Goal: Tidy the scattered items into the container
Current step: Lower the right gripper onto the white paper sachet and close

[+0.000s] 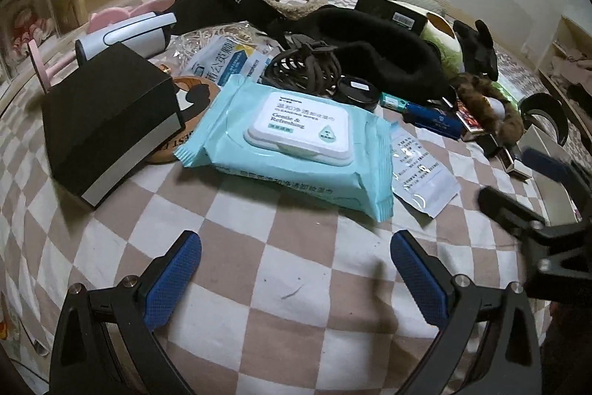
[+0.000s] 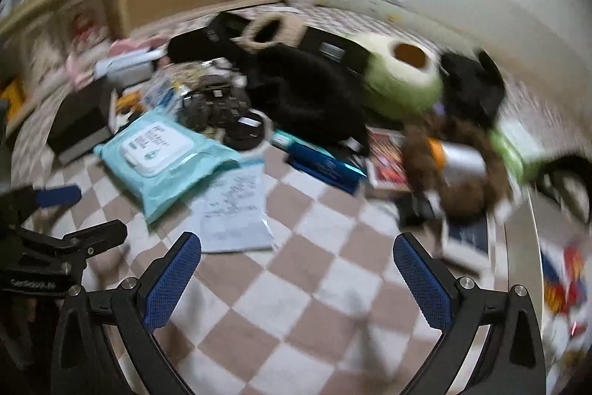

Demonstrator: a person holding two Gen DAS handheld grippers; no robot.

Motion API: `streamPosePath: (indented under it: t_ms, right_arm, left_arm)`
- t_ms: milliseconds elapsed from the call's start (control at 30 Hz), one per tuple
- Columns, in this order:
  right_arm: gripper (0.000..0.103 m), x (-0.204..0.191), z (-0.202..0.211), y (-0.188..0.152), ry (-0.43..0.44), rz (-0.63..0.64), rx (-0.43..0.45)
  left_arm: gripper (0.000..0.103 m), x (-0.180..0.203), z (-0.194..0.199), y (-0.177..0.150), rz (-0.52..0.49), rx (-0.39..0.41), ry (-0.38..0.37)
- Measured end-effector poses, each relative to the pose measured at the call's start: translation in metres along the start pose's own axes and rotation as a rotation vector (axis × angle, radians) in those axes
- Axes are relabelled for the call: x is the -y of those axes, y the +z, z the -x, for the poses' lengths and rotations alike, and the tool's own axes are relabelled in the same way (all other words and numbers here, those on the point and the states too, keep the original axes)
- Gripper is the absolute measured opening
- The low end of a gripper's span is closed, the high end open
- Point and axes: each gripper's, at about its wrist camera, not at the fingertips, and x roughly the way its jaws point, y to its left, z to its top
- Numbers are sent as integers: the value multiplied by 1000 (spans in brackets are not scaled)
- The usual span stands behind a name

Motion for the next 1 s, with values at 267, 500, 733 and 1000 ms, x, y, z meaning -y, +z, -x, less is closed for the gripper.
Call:
streamPosePath:
  t_ms: [267, 500, 733, 1000]
  right_arm:
    - [103, -15, -45, 12, 73, 98, -118]
    - [103, -34, -65, 15, 99, 180, -151]
    - [85, -28, -72, 21, 125, 124, -172]
    - [49, -11, -68, 22, 138, 45, -187]
  left_arm:
    - [103, -19, 5, 4, 78, 24, 11]
    - [103, -31, 2, 5, 134, 12, 18]
    - [103, -29, 0, 5, 126, 13, 22]
    - [103, -29, 4, 7, 131, 43, 4]
